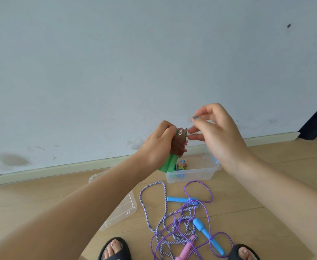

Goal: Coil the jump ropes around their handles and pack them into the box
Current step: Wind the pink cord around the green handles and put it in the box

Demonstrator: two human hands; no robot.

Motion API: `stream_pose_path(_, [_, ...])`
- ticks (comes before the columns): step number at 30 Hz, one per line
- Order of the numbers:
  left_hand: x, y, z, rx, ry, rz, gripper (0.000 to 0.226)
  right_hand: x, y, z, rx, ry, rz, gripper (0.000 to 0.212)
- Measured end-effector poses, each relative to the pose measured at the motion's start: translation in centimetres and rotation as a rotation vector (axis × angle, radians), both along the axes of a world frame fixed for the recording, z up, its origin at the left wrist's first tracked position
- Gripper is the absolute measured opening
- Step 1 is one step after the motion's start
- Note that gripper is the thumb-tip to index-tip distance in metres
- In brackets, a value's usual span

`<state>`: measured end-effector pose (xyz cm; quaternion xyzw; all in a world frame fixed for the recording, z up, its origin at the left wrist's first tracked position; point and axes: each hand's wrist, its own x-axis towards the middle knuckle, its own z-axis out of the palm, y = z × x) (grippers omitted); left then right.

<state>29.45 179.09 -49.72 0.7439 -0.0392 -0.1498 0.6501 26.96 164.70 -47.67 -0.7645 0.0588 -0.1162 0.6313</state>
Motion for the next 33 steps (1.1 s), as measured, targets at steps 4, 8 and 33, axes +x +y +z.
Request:
stream_pose_path(4, [1.1, -1.5, -1.6, -0.061, 0.231, 0.040, 0.022, 1.2, -1.3, -1.5, 0.065, 0.310, 0.073, 0.024])
stream_pose_path(8, [3.0, -2.7, -3.7, -0.051, 0.338, 0.029, 0.033, 1.9, -2.1, -3.8, 0.143, 0.571, 0.358, 0.026])
stream_pose_path(33, [17.9, -8.4, -34.4, 0.911, -0.066, -0.355, 0.026, 23.5, -9.9, -37.1, -0.742, 0.949, 0.134, 0.026])
